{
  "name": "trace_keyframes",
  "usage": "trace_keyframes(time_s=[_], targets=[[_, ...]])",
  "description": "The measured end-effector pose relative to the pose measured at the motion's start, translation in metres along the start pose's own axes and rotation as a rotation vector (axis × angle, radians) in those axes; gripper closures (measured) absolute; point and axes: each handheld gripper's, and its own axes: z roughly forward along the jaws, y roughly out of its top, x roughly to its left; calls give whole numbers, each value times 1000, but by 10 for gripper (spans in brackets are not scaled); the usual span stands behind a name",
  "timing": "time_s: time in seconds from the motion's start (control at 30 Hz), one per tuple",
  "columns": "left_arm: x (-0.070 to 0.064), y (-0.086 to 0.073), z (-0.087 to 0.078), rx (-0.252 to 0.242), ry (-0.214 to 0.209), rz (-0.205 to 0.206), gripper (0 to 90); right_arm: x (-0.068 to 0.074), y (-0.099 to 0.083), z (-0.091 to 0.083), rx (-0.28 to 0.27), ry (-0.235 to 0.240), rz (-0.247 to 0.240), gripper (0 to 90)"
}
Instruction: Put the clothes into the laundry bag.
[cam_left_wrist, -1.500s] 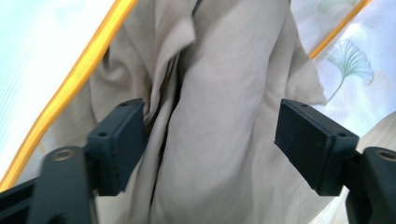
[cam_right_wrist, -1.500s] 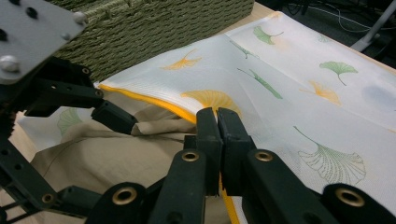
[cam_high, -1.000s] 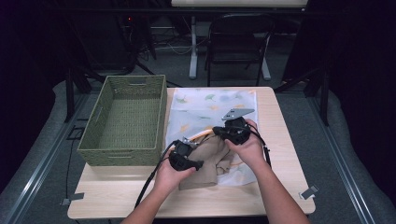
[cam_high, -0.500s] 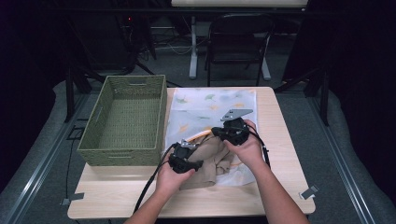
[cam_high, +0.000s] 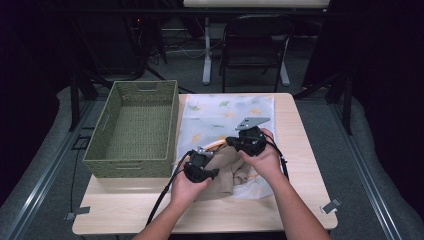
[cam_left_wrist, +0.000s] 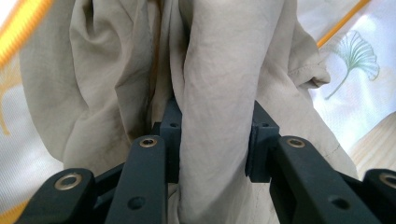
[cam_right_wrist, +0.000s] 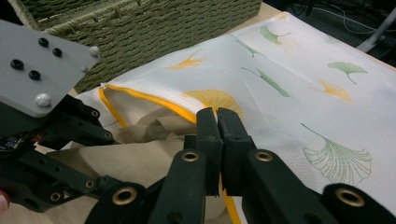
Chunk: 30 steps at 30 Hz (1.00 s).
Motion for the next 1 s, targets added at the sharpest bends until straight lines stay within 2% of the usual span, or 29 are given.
trace_keyframes(time_s=[0.17, 0.5, 0.87, 1.0], targets=[[0, 10, 0, 0, 2, -6, 675, 0, 0, -1, -8, 1, 3, 885], [6, 24, 10, -14, 31, -28, 676, 1, 2, -4, -14, 7, 2, 885], [9, 29, 23, -40, 63, -43, 662, 2, 3, -5, -19, 9, 0, 885], [8, 29, 23, -46, 64, -42, 612, 2, 3, -4, -14, 9, -1, 885]])
